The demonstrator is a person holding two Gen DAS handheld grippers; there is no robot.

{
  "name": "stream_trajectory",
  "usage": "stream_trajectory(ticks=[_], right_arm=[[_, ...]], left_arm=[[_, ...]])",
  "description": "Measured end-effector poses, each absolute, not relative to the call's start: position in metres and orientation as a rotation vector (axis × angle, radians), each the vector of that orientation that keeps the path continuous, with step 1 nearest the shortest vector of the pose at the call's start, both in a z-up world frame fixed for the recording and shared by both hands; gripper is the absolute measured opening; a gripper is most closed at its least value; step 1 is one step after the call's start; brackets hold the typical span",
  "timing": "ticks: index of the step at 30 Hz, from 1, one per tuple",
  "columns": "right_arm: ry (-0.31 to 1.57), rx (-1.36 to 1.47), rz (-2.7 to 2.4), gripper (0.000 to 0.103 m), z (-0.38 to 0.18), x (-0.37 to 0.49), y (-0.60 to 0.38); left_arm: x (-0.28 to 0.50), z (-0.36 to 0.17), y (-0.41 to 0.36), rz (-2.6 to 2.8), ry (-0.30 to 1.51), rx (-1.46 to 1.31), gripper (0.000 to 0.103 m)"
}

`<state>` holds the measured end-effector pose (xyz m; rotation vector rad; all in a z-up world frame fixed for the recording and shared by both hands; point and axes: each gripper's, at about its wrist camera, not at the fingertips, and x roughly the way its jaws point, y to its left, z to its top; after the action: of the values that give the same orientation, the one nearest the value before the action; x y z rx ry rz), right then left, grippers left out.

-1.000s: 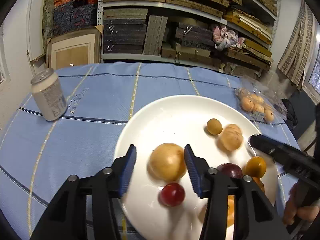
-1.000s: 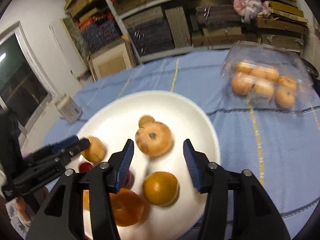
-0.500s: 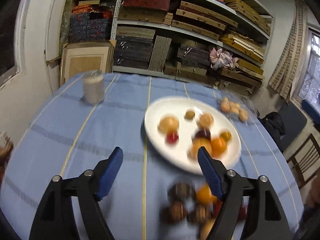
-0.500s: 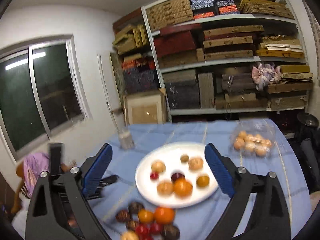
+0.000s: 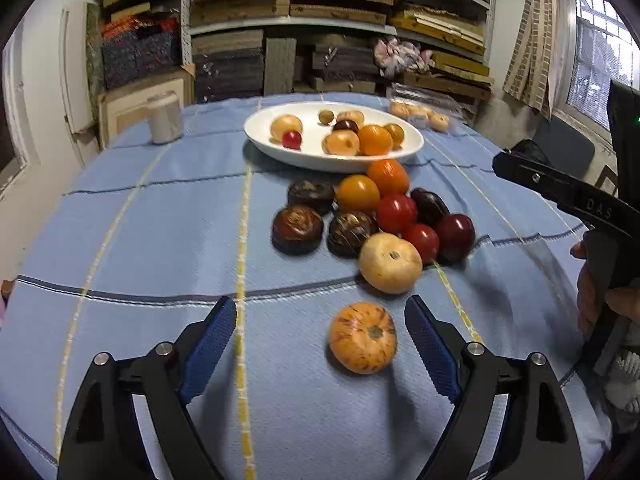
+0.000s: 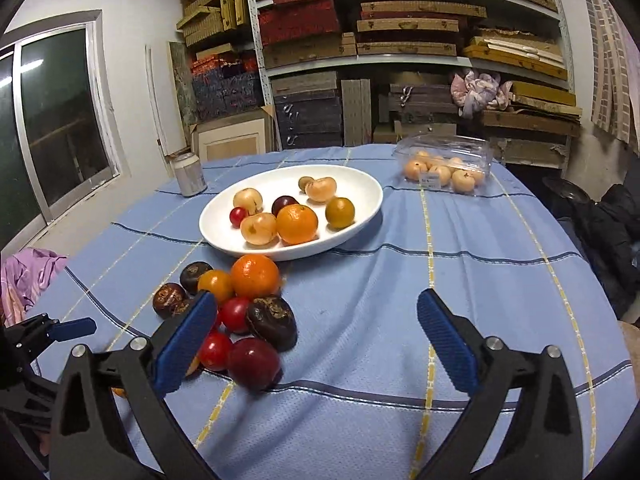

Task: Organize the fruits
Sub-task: 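Grasp the speckled orange fruit with the left tool while the right tool grasps the dark red apple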

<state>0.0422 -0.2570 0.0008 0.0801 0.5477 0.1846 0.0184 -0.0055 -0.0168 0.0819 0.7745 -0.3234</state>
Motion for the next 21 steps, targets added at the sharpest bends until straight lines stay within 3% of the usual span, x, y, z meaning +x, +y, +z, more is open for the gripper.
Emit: stream_trajectory(ticks=[12, 15, 21], right_arm=[[0.636, 0.153, 0.16, 0.098, 0.001, 0.055, -0.266], [0.646, 0.146, 0.157, 0.098, -0.001, 0.056, -0.265], [0.662, 0.143, 0.155, 0.098, -0.003, 0.058, -0.264]], left_arm=[[0.032, -0.03, -0.014, -0.346, 0.874, 0.061, 0.084], [0.031, -0.031, -0.019, -0.364, 0.883, 0.067, 0.073], [0.032, -0.033, -0.021, -0.389, 0.899, 0.045, 0.039]])
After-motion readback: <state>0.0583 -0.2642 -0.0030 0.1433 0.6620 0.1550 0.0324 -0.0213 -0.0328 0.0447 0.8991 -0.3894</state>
